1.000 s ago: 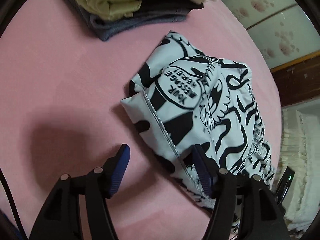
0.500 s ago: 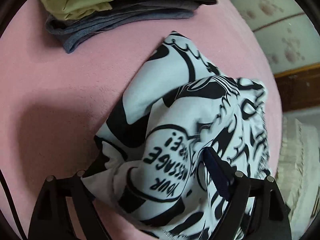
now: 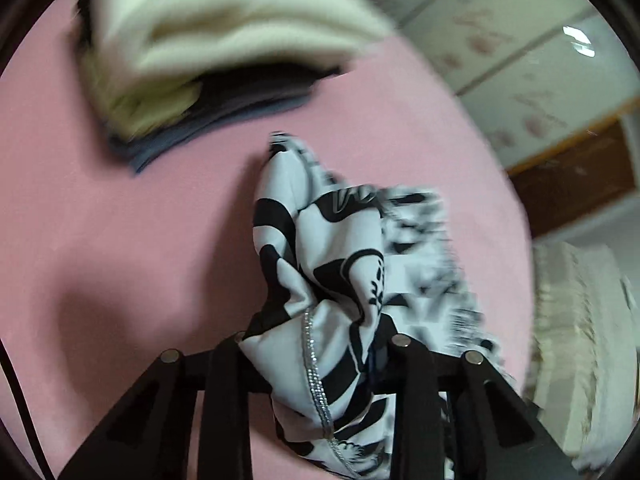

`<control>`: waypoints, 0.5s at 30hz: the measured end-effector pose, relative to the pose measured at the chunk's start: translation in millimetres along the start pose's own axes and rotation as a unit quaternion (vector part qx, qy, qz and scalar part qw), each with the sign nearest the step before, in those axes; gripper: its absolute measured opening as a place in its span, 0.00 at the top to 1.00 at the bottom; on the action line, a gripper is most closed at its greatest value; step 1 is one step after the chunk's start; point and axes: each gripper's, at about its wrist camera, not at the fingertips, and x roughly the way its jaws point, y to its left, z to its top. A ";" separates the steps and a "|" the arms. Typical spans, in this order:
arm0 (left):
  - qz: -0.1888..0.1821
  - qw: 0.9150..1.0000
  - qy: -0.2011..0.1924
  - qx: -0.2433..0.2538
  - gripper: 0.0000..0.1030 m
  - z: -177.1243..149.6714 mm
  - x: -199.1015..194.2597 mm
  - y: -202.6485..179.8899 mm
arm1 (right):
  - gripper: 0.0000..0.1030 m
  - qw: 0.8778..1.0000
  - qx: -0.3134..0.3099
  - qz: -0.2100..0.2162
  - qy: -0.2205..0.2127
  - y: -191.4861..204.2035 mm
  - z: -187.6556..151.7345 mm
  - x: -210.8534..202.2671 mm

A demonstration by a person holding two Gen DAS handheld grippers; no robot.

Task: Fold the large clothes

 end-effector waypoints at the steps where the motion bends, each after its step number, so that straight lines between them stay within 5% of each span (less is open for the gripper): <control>1: -0.011 1.000 -0.005 0.012 0.76 -0.9 -6.2 -8.4 | 1.00 1.000 0.000 0.005 0.000 -2.6 -0.5 0.0; 8: -0.075 0.989 -0.052 0.115 0.79 -36.2 -57.7 -113.1 | 1.00 0.998 0.014 0.061 0.005 -34.7 -0.5 -7.2; 15: -0.133 0.968 -0.064 0.204 0.79 -116.9 -88.4 -218.0 | 1.00 0.992 0.001 0.115 0.048 -76.3 1.7 -24.5</control>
